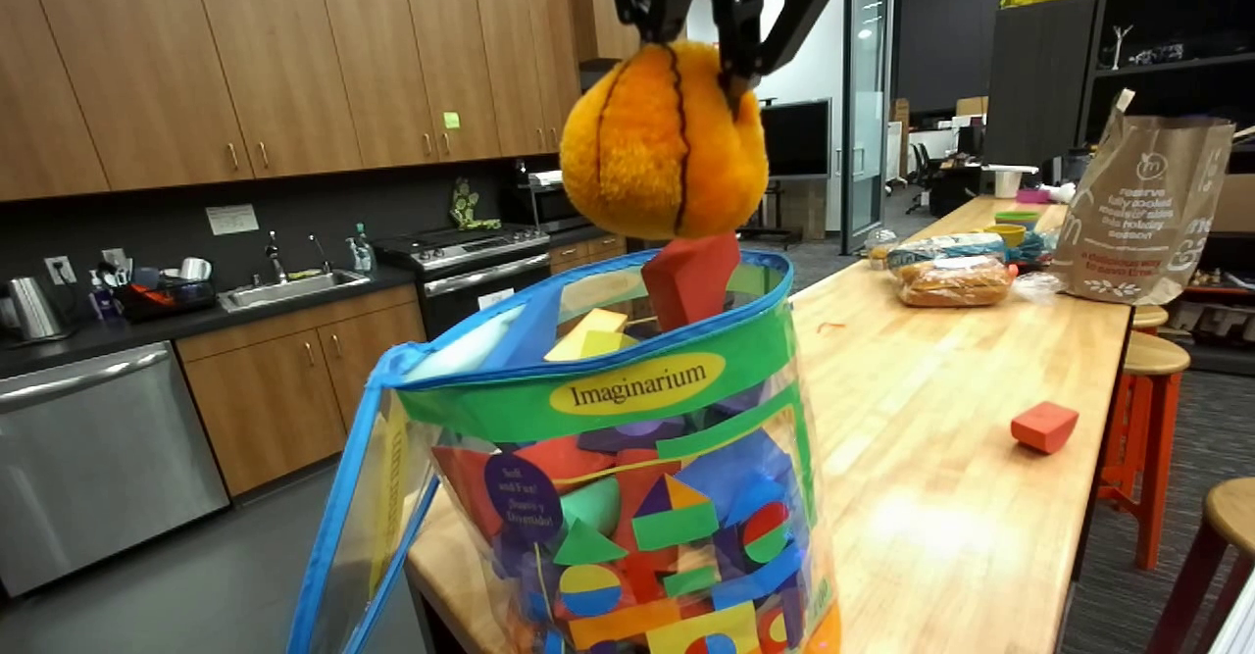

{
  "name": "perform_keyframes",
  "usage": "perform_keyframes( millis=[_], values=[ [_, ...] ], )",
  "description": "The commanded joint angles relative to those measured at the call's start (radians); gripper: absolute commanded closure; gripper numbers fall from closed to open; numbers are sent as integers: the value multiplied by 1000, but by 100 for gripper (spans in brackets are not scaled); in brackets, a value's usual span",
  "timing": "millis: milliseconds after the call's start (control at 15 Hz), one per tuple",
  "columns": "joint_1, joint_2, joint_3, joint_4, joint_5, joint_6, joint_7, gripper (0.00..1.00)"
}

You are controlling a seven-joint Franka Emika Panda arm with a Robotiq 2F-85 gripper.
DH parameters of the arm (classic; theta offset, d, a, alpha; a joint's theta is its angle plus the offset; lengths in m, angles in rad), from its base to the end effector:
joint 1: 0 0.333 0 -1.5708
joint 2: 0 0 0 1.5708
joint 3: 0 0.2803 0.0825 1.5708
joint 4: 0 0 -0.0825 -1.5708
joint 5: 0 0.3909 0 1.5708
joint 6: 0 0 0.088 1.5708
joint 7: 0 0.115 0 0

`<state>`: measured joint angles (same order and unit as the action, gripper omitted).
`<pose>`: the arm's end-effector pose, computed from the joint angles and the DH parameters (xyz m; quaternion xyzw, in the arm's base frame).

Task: Put the plush basketball in the clear bag on the left.

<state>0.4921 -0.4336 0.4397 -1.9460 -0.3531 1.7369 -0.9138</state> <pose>0.2761 0.3741 0.6253 0.5770 0.7681 0.0883 0.2633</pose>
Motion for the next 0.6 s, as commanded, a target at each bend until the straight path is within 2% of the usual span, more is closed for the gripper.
perform_keyframes(
  millis=[0, 333, 533],
  values=[
    [15, -33, -27, -51, 31, 31, 8, 27],
    [22, -136, -85, -176, 86, 86, -3, 0],
    [21, -199, -113, -234, 82, 96, -3, 0]
  ],
)
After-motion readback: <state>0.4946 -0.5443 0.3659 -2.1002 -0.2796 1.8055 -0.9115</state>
